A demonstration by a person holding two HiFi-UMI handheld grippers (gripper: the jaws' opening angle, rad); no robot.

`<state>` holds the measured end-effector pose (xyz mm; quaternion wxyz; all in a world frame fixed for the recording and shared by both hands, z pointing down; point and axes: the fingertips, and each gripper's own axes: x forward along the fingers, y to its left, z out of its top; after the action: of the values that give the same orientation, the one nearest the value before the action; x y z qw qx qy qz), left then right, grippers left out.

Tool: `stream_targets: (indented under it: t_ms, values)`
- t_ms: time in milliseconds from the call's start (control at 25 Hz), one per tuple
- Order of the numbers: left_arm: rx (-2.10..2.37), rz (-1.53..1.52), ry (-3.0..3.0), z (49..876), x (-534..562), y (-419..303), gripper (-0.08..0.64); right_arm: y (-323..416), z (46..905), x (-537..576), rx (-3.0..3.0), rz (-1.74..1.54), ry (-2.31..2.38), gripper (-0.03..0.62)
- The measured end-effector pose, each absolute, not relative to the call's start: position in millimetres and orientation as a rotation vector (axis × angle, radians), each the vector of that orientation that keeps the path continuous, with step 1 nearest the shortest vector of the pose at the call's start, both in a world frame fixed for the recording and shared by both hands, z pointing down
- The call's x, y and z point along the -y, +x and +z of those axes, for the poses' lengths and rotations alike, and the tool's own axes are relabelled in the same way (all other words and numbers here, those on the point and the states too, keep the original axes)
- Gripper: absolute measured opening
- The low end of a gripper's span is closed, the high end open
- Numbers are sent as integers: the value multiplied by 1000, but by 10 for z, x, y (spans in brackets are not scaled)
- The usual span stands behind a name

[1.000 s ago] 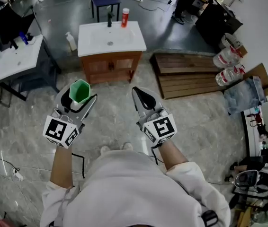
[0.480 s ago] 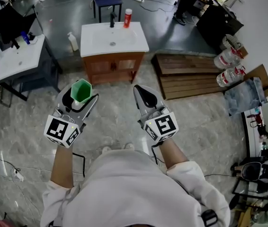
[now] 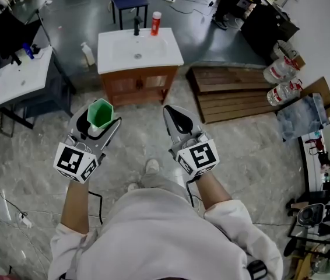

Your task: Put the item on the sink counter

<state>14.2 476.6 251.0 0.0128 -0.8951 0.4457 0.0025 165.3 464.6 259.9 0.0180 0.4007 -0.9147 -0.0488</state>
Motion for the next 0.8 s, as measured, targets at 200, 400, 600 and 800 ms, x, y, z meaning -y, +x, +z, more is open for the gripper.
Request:
stream_targets:
  t_ms: [200,400,600,800]
  values:
    - [-1413,-7,-2773,2532,-4388,206,333,1705,2677,-4285,2859,-146,1220,5]
    - [-1445,-17,-2750,2497,-3937,309,333,1823,2685,-3812,2880,-130,1190,4]
    - [-1487,-14,-2716,2479,-3515,358,333,1860,2720,-3352,2901,-121,1138,5]
    - [-1528,-26,-2694,2530,-3244,367,333,1828,2798,-3026,2919,-113,1083,5]
